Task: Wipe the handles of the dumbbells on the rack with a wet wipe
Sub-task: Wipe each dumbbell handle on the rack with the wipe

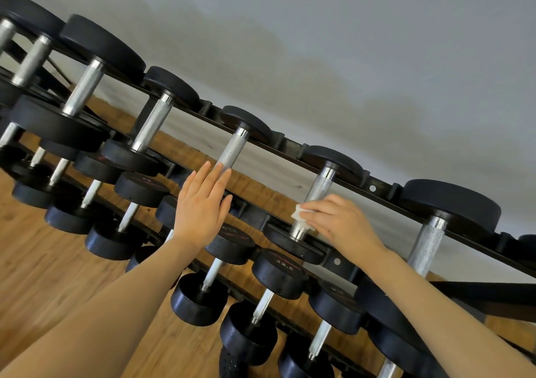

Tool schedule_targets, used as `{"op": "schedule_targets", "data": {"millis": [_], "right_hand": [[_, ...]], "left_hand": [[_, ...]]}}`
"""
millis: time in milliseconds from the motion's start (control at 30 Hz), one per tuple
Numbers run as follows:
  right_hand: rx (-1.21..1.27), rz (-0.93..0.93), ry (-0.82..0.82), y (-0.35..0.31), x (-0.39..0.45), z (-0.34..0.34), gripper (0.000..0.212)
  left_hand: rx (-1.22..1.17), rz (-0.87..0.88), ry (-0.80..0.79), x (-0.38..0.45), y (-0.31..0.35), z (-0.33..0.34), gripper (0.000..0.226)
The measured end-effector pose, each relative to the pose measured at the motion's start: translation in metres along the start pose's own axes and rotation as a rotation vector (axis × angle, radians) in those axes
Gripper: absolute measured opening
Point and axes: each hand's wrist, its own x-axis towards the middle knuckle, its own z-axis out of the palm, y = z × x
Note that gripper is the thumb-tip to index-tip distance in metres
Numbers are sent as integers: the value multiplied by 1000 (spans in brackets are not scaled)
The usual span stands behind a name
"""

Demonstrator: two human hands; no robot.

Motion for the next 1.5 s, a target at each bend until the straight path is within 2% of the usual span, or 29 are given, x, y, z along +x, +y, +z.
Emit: {"op": "schedule_targets", "data": {"millis": [67,200,367,500,567,667,733,833,967,1000,1100,1167,1267,1300,1333,1400,1433,1500], "right_hand": [[4,2,7,-7,-4,2,45],[-48,-50,-106,-20,-6,0,63],[-31,104,18,-8,0,5,45],[-95,-25,-52,-15,-4,5,45],[-106,36,25,-4,-4,0,42],[-63,125,164,5,-5,0,24],[-78,19,98,-3,-6,5,27],[-85,-126,-61,-15,-4,6,48],[22,-2,97,-6,-1,4,28],[26,11,76,-9,-2,4,29],[-39,-114,-145,-20,-8,6,45],[-67,-97,-162,-13,-4,-3,51],[-49,39,6,-1,0,-11,40],[-26,77,12,-5,1,-12,33],[-27,100,-16,-12,1,-11,24],[-3,76,-164,-22,-3,-4,37],[-38,0,-168,-21,-4,-1,38],[-56,-3,-171,-17,-4,-7,24]], "left_hand": [[7,8,10,0,0,0,50],[37,2,14,1,1,1,44],[57,2,-6,1,0,1,48],[51,-1,4,1,0,1,49],[48,-5,21,1,1,2,48],[51,-7,40,0,3,1,46],[51,-5,43,0,3,2,46],[42,-6,53,0,4,2,45],[48,3,56,-1,2,4,42],[47,4,47,-1,1,4,45],[45,10,42,-1,1,4,47],[44,9,52,-1,1,5,46],[50,6,58,-1,1,6,45],[51,7,61,-1,1,6,45],[52,9,63,-1,0,7,45],[55,7,62,0,1,7,45],[55,5,61,0,1,6,45],[58,3,56,0,2,6,45]]}}
